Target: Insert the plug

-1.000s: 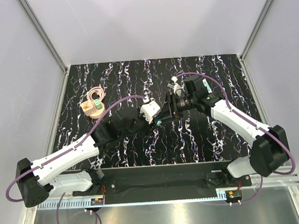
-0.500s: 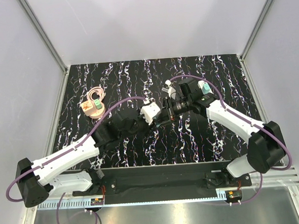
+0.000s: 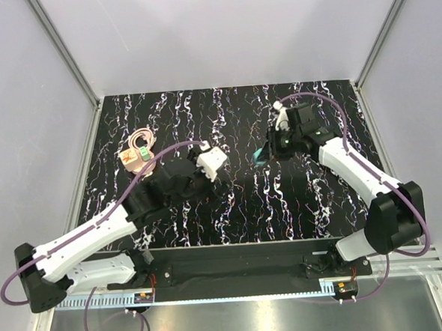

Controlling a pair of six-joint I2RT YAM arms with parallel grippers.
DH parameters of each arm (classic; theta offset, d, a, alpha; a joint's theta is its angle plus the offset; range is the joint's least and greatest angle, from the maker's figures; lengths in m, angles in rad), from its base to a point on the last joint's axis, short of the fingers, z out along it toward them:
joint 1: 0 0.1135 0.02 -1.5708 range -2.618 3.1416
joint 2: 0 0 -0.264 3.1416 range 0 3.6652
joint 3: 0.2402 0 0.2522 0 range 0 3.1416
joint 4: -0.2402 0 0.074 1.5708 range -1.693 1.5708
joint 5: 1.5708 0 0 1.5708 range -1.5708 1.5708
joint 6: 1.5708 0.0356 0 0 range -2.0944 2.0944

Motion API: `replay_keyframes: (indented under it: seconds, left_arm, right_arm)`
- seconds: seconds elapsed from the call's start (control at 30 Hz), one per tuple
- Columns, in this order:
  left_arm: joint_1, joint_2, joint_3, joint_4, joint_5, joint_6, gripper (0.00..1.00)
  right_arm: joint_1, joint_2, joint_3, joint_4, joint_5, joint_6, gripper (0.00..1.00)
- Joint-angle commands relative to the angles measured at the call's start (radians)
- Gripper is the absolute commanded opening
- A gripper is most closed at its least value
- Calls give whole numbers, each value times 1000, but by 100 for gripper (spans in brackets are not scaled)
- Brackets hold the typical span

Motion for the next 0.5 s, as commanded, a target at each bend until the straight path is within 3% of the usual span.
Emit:
replay_keyframes:
  seconds: [0.0,0.17,0.3,0.47]
  left_arm:
    - [7,-109,27,-33,-86,-71,99]
    - [74,-188,8,-78,-63,-154,99]
    - [108,-183,21,-195,-167,-126,99]
    - [108,-194,-5,-214,-234,-89,99]
  right_arm:
    - [-54,29,65,-51,366,-216,0]
    - [-146,114,101,-82,517,-307,0]
    - [-238,160,110,-76,541,-421,0]
    - [-311,152,127,-64,509,-491,0]
